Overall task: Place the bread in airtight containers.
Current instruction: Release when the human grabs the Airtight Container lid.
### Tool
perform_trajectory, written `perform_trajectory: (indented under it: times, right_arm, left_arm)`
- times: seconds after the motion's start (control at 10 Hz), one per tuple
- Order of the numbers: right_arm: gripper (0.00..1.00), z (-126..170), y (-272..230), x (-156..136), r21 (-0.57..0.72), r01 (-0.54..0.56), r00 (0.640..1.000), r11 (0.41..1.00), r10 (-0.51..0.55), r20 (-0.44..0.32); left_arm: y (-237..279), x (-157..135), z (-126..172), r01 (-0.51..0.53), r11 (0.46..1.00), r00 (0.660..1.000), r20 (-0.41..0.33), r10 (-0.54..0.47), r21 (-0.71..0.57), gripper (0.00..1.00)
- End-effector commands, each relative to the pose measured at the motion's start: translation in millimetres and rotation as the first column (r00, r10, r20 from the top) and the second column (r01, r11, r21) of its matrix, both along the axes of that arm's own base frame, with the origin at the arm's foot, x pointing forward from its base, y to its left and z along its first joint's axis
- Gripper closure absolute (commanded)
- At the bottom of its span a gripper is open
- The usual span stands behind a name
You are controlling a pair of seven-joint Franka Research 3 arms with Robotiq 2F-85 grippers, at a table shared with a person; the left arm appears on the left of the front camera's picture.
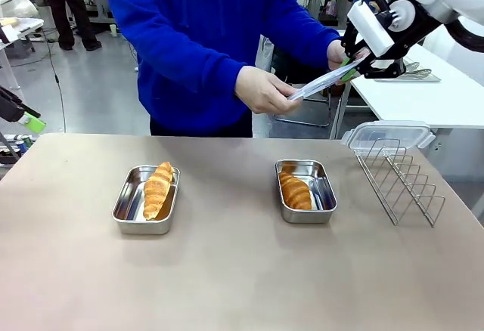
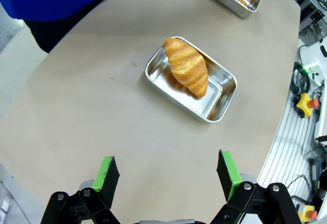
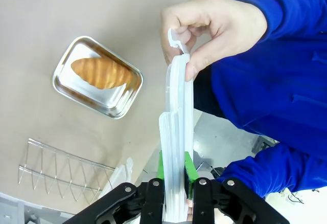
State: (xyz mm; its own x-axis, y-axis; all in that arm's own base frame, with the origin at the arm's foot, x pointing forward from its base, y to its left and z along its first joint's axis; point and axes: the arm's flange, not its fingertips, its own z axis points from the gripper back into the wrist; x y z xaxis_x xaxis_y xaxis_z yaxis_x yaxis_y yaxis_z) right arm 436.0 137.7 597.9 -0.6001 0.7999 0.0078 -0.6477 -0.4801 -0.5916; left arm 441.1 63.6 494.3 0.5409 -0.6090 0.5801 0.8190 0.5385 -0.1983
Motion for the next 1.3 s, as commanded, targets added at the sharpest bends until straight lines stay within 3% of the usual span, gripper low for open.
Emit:
perform_trajectory:
  times: [0.0, 0.6, 0.7, 0.8, 0.9, 1.1, 1.2]
  right_arm:
    - [1.00, 2, 0, -1, 0.007, -0.004, 1.000, 1.000, 0.004, 0.003]
    - [1.00, 2, 0, -1, 0.007, -0.004, 1.000, 1.000, 0.004, 0.003]
    - [0.31, 1, -1, 0, 0.000, 0.002, 1.000, 1.000, -0.002, 0.001]
    - [0.30, 5, -2, 1, 0.006, 0.034, 0.999, 0.999, -0.034, -0.027]
    - [0.00, 12, -3, 2, -0.006, 0.070, 0.997, 0.998, -0.070, -0.043]
    - [0.00, 29, -8, 0, 0.009, 0.153, 0.984, 0.988, -0.151, -0.090]
    - [0.07, 45, -18, -1, 0.066, 0.236, 0.966, 0.969, -0.227, -0.121]
  left_arm:
    - [0, -1, 2, -0.002, 1.000, 1.000, -0.013, 0.002, 0.009, 0.00]
    - [0, -1, 2, -0.002, 1.000, 1.000, -0.013, 0.002, 0.009, 0.00]
    - [0, -1, 2, -0.002, 1.000, 1.000, -0.013, 0.002, 0.009, 0.00]
    - [0, -1, 2, -0.002, 1.000, 1.000, -0.013, 0.002, 0.009, 0.00]
    - [0, -1, 2, -0.002, 1.000, 1.000, -0.013, 0.002, 0.009, 0.00]
    - [0, -1, 2, -0.002, 1.000, 1.000, -0.013, 0.002, 0.009, 0.00]
    - [0, -1, 2, -0.002, 1.000, 1.000, -0.013, 0.002, 0.009, 0.00]
